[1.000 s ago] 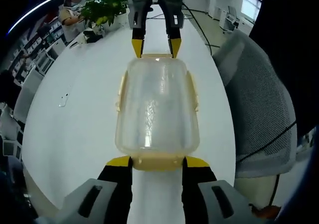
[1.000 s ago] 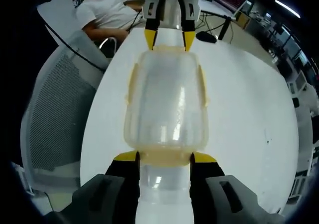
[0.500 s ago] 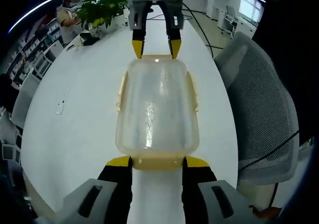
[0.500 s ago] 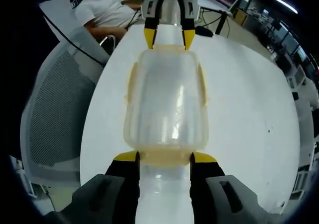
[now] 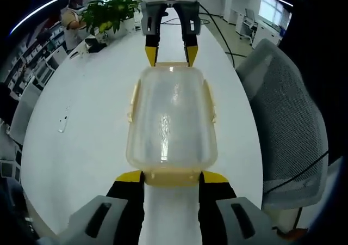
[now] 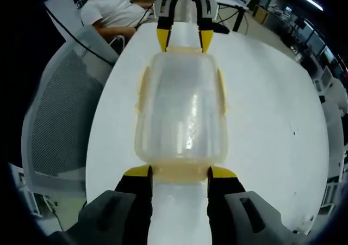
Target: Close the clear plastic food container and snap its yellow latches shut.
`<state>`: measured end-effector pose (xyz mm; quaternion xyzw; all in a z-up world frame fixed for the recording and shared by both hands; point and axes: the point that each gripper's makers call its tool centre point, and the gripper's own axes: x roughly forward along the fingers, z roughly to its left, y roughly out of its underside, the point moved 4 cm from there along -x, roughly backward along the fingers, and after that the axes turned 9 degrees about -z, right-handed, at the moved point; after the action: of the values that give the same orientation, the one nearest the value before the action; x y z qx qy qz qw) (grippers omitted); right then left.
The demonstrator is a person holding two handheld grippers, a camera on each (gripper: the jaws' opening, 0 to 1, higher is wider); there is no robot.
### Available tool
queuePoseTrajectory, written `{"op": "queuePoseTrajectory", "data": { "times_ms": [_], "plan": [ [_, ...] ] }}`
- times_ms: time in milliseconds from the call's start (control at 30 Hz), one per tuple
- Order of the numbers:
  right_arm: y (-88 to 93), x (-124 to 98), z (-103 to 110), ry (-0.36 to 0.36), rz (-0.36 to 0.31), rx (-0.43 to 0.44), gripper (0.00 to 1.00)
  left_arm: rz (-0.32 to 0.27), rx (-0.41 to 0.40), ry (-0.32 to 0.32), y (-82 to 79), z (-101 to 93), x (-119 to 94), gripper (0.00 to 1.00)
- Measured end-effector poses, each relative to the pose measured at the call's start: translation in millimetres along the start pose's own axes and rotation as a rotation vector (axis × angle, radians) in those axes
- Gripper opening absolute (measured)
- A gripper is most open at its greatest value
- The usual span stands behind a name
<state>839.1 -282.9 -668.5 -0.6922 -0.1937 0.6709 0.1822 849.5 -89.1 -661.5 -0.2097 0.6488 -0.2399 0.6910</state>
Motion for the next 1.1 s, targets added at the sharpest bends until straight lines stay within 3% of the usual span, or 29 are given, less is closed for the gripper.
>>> {"op": "queuePoseTrajectory", "data": {
  "times_ms": [867,1100],
  "plan": [
    [42.1,-1,-10,-0.009,0.067,0.028,0.36,-0.034,-0.019,0.031,-16.3,12.8,38,0.33],
    [45.5,-1,-11,-0.02,0.081,0.03,0.37,-0.026,-0.023,0.043,-16.3,13.6,45,0.33]
  ]
}}
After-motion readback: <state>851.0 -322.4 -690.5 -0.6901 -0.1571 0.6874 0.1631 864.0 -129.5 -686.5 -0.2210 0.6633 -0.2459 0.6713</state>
